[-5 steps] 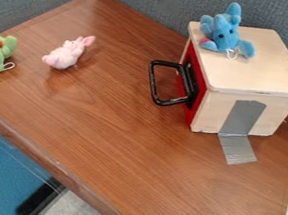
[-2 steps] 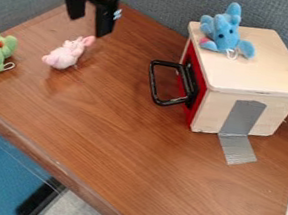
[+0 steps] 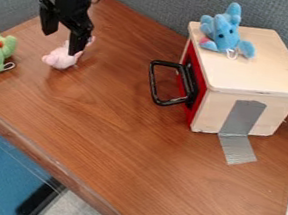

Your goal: Moved the pink bunny to the middle of the table

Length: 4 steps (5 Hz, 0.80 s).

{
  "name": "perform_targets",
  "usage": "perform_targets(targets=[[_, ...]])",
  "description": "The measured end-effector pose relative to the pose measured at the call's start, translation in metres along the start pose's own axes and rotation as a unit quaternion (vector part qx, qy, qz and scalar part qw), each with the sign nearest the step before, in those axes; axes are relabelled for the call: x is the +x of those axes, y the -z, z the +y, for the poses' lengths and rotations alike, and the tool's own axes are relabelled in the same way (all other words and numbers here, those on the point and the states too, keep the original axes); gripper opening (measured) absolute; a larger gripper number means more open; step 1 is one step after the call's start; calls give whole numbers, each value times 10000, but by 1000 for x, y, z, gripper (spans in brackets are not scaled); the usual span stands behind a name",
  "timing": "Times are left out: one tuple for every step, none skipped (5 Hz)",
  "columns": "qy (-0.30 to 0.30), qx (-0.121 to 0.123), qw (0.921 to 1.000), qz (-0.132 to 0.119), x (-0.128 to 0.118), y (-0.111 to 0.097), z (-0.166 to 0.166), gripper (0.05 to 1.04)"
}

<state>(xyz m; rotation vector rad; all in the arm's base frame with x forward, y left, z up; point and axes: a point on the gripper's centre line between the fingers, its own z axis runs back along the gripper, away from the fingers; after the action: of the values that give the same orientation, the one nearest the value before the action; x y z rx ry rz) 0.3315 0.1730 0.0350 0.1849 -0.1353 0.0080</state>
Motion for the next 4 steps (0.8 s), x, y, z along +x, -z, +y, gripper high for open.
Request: perform_targets(targets=[[-86,219,9996,139,-3,14,5,1000],[-179,222,9991,328,-4,31,5,1000],[-307,112,9984,456,-3,39,2,965],[-350,-23,9983,462,-3,40,-2,692]])
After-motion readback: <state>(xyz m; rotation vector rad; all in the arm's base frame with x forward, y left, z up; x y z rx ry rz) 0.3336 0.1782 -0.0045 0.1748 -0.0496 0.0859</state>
